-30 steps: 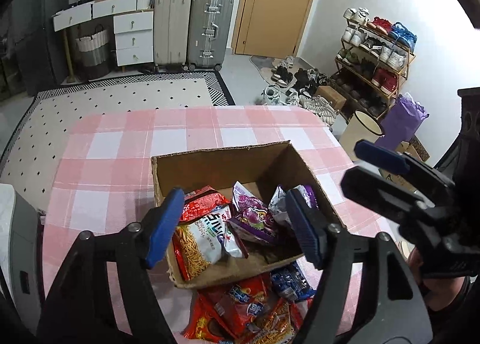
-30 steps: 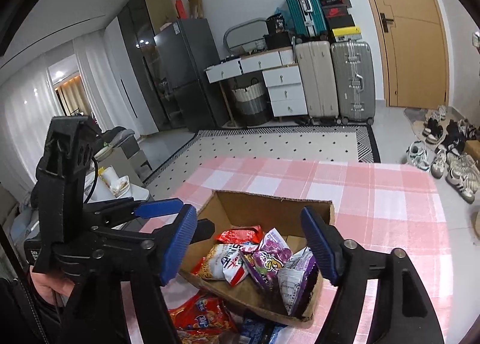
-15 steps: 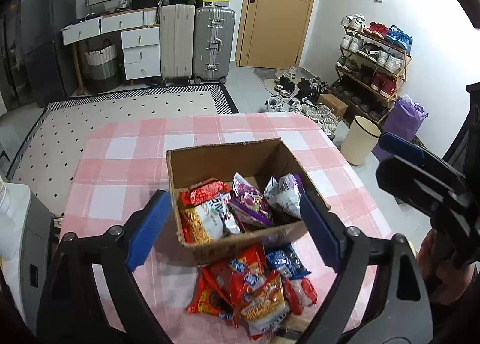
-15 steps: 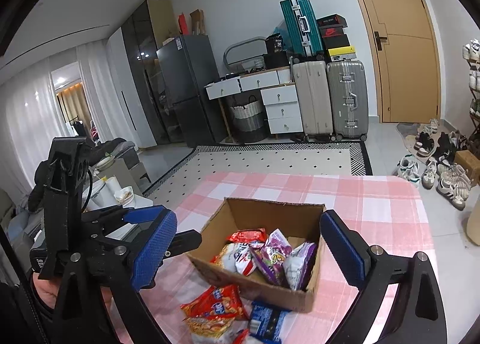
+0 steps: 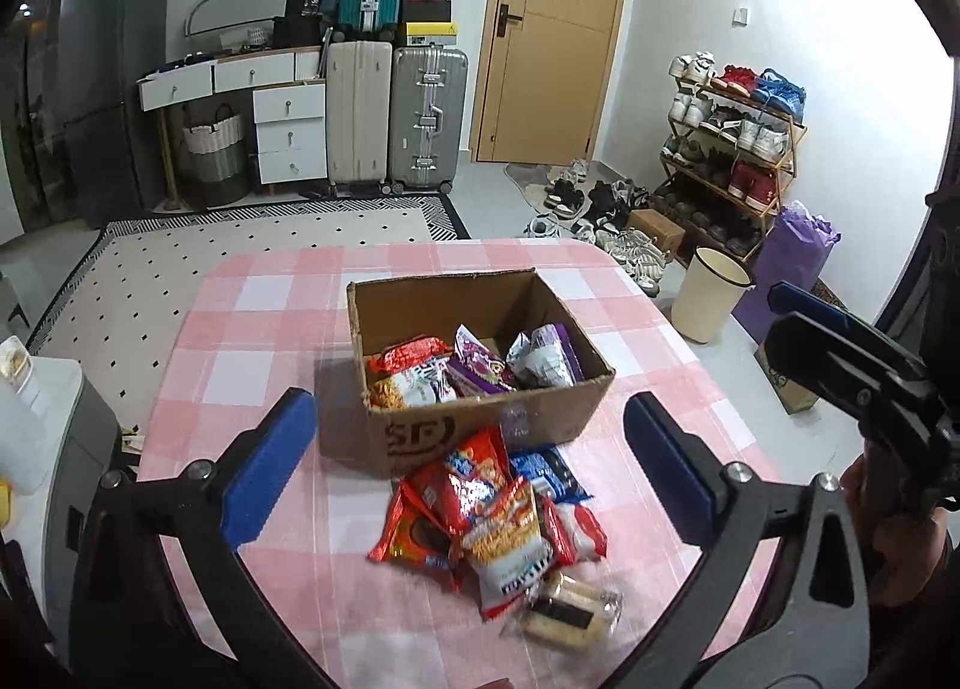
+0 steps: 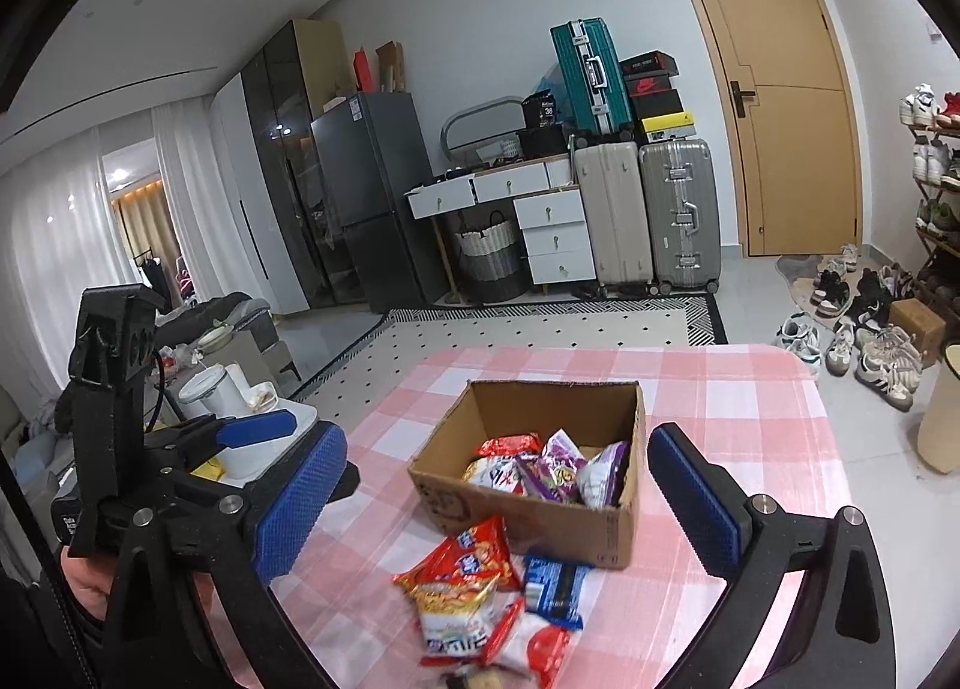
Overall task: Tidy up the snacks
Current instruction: 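Lift both open grippers away from the box toward the remaining snacks, then grasp the clear cracker pack with the right gripper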
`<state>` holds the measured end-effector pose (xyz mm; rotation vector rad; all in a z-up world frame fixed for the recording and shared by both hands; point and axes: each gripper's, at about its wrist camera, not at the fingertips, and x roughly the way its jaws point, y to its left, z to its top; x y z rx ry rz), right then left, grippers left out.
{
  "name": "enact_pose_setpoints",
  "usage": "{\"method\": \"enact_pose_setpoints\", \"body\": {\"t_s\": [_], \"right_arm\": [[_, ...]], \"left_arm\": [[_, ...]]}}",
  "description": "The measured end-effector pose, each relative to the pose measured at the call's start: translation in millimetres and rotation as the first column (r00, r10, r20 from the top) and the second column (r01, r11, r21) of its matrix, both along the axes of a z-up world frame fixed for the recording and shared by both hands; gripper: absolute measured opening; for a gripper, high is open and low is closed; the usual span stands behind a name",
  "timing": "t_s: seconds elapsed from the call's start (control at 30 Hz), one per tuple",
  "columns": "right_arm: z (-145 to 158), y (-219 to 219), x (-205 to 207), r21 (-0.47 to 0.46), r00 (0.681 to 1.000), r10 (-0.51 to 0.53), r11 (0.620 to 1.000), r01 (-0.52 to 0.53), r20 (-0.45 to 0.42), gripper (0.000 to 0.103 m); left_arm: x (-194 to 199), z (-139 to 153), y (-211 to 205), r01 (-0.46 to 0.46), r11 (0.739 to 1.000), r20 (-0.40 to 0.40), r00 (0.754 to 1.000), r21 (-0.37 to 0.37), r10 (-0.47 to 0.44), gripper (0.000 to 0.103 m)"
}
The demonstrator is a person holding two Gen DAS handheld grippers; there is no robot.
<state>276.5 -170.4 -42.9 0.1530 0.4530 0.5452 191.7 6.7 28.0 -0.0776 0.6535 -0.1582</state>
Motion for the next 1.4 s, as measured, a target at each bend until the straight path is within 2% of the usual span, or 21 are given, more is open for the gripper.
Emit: {"method": "enact_pose_setpoints", "body": {"t_s": [0.4,0.7,1.03,1.4], "right_arm": [[-14,-12,-79,-0.03,1.0,-0.009,1.0,0.009,0.0,0.102],[-58,-2,-115,-0.074,0.999,0.011,0.997,-0.015,-0.052,0.102],[-118,17,-108,-0.135,0.988,0.045,0.989,-0.065,-0.145,0.102],[-186,31,-71,-0.175,0.95,0.09,0.974,-0.147,-0.298,0.102]], "left_arm": [[-83,-2,16,-0.023,0.999,0.015,1.0,-0.027,0.023,0.102],[-122,-28,26,-0.035,0.997,-0.016,0.999,-0.063,0.034,0.102],[-136,-51,40,-0.061,0.994,-0.045,0.997,-0.092,0.057,0.102],[-122,-82,45,-0.069,0.992,-0.097,0.994,-0.107,0.059,0.102]]}}
